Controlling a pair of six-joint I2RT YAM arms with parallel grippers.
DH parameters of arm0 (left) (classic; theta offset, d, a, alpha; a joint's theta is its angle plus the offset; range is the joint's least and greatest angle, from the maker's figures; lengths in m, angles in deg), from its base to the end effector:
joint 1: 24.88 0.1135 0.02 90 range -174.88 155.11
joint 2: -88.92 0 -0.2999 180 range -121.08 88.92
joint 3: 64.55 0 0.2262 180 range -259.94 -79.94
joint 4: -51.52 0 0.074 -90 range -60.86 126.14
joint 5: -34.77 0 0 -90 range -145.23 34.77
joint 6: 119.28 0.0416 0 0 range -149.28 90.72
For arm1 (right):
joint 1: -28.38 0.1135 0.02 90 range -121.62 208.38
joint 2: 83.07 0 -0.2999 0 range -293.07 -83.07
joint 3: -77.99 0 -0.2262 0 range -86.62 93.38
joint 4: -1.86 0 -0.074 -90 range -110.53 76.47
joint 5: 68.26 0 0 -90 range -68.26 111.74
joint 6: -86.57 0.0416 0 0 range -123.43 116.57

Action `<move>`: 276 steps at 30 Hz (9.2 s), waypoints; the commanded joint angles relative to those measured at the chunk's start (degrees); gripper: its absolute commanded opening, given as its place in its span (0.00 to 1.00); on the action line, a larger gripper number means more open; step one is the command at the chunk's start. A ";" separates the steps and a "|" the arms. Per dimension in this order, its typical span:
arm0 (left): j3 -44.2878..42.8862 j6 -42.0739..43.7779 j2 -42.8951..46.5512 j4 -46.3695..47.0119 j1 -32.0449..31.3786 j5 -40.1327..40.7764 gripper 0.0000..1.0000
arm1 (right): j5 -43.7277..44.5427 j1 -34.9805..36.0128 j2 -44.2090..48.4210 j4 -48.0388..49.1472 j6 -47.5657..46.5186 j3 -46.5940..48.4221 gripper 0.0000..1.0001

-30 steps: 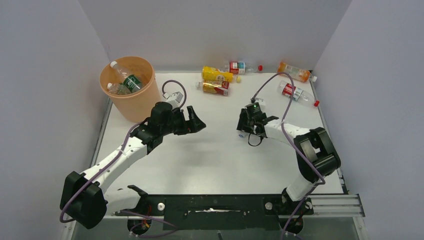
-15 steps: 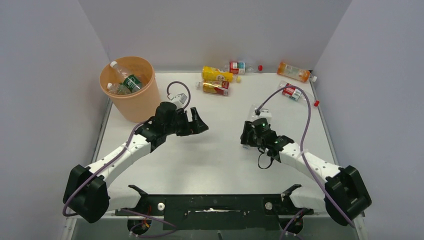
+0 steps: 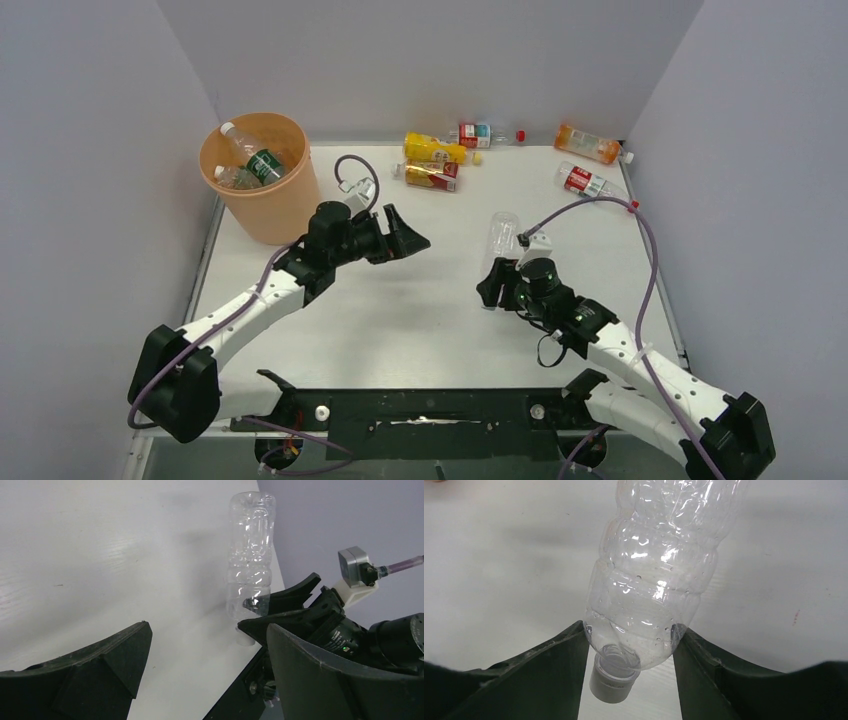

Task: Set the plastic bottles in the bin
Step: Pick up the plastic bottle at the center of the board, then place the plastic bottle in the trash bin, then pick up the plastic bottle at the center of the board.

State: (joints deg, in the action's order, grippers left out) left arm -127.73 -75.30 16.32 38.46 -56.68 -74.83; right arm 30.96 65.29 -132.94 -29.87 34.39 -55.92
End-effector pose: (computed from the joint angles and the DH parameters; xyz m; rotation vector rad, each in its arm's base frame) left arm 0.2120 -0.1478 0.3194 -0.0197 2.1493 -1.1834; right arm 0.1208 0.0824 0.2611 0.1106 2.2347 0.5553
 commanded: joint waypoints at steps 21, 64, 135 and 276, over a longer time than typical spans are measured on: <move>7.03 -7.49 3.69 18.95 -1.41 0.06 0.86 | -23.27 6.42 -3.06 19.43 -3.02 0.41 0.49; -7.82 5.90 1.37 -2.74 -4.52 12.68 0.42 | -10.29 19.93 -11.00 13.39 -5.42 11.73 0.99; -33.37 19.63 -11.54 19.36 37.33 24.12 0.83 | -4.12 26.10 -9.01 11.59 2.97 3.87 0.98; -0.28 4.45 6.91 -3.73 -15.13 19.77 0.85 | -4.23 -28.56 -40.40 11.72 -32.00 23.14 0.98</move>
State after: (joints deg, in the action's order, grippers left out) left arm -124.78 -70.71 23.18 33.31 -71.52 -55.75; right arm 26.63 36.98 -172.81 -19.88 2.53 -34.98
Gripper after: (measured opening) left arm 0.848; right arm 0.979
